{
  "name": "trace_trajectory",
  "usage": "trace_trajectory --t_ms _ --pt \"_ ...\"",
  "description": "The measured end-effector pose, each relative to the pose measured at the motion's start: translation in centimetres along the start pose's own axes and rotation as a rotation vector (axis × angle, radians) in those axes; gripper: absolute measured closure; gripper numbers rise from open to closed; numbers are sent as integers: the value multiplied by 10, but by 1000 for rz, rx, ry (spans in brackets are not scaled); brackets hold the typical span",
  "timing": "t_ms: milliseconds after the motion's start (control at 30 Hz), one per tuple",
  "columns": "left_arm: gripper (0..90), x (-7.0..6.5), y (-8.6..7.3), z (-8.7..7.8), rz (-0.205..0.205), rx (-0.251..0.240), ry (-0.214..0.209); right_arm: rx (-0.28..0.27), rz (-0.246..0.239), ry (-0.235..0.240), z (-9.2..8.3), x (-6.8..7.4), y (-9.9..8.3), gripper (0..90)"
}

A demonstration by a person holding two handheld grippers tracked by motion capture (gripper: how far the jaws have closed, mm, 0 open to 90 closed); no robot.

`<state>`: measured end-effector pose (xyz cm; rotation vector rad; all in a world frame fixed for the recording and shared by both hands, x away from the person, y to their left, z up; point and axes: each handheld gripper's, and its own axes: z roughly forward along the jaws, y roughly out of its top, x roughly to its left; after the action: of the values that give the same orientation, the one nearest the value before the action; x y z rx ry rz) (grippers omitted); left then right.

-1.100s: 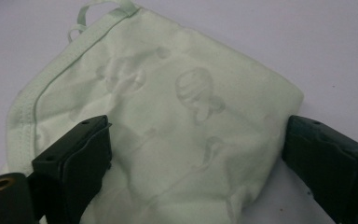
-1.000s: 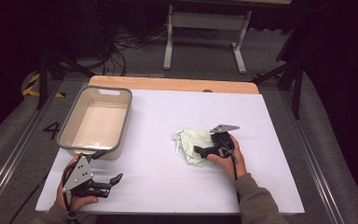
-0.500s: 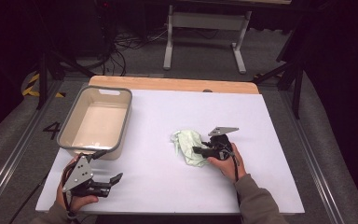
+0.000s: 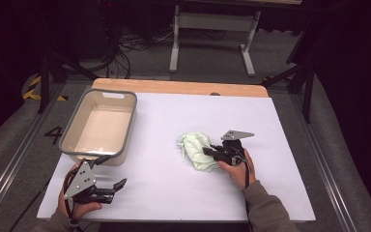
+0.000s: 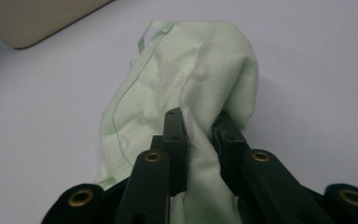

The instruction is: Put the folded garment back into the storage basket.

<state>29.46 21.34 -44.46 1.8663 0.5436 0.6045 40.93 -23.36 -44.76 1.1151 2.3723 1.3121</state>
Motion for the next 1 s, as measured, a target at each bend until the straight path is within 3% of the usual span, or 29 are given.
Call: trace_trajectory --t_ms 267,500,633,1000 --pt "107 0 0 0 2 0 7 -38 -8 3 -5 1 1 790" --pt "107 0 0 -1 4 -3 8 -113 -9 -22 -16 2 4 793" --pt "107 0 0 -1 -5 -5 5 -183 -7 -49 -26 1 6 794" --pt "105 1 1 -2 0 -9 11 -274 -3 -63 -43 0 10 794"
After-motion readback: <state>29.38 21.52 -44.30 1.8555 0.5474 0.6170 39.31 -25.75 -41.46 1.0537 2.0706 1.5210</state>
